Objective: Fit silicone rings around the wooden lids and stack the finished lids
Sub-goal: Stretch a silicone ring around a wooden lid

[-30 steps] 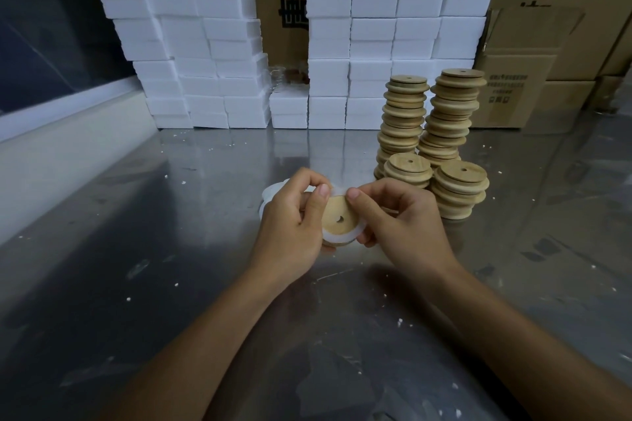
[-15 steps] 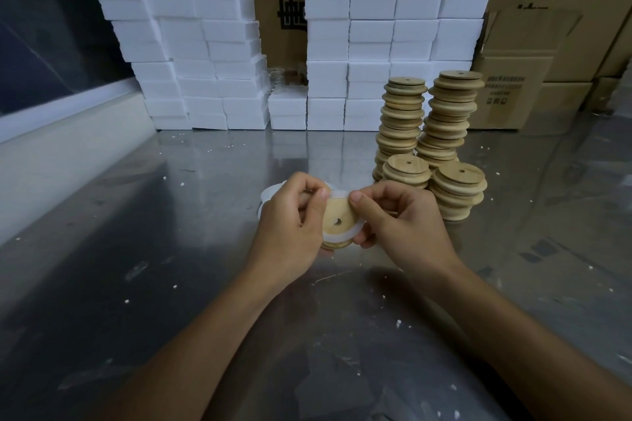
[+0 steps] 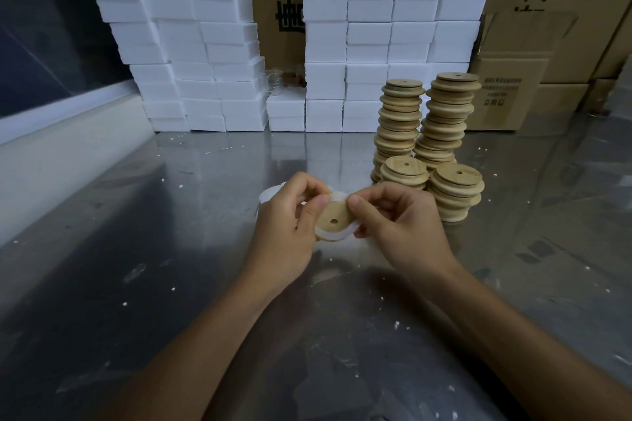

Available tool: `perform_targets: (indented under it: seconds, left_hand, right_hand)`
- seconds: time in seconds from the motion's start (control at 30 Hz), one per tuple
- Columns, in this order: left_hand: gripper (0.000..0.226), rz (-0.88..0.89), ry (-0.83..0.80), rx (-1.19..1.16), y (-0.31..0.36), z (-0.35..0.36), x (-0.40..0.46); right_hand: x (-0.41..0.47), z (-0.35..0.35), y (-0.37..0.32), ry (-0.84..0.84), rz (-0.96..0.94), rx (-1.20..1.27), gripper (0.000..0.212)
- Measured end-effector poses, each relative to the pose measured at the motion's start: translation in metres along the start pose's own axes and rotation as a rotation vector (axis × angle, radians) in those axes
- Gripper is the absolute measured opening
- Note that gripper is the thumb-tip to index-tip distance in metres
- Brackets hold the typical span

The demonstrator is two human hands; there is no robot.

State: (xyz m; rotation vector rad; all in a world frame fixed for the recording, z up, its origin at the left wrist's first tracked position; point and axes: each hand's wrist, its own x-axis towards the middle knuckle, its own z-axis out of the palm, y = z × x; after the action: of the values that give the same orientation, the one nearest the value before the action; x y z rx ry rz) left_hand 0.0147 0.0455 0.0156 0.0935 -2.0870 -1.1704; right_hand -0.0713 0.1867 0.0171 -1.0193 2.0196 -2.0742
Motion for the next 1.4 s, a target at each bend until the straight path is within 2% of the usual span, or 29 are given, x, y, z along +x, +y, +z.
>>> perform_targets:
  seconds: [0.1,0.23,0.4,0.7,0.93,1.13,1.27,1.4]
  left_hand:
    - [0.017,0.07,0.009,0.152,-0.002,-0.001,-0.001]
    - [0.01,0.041,-0.019,0.166,-0.006,-0.001,-0.003]
    - [0.007,0.088,-0.016,0.204,-0.006,-0.004,-0.002]
    - [0.01,0.111,-0.007,0.19,-0.005,-0.007,-0.001]
    - [0.008,0.109,-0.003,0.172,-0.004,-0.008,-0.001]
    - [0.019,-0.006,0.002,0.052,-0.005,-0.011,0.001]
    - [0.01,0.067,-0.029,0.1,-0.006,-0.011,0.001]
    - [0.019,0.07,-0.025,0.135,-0.005,-0.009,0.0]
  right_hand:
    - [0.0,-0.003,0.006,-0.026,-0.071,-0.146,0.004]
    - [0.002,-0.007,0.01,-0.056,-0.127,-0.264,0.006]
    - [0.003,-0.009,0.011,-0.073,-0.163,-0.278,0.006]
    - [0.009,-0.016,0.012,-0.161,-0.105,-0.23,0.002]
    - [0.01,-0.017,0.013,-0.148,-0.131,-0.249,0.004]
    - [0.01,-0.018,0.015,-0.16,-0.122,-0.267,0.01]
    - [0.009,-0.018,0.015,-0.154,-0.127,-0.254,0.009]
    - [0.008,-0.016,0.015,-0.146,-0.153,-0.254,0.009]
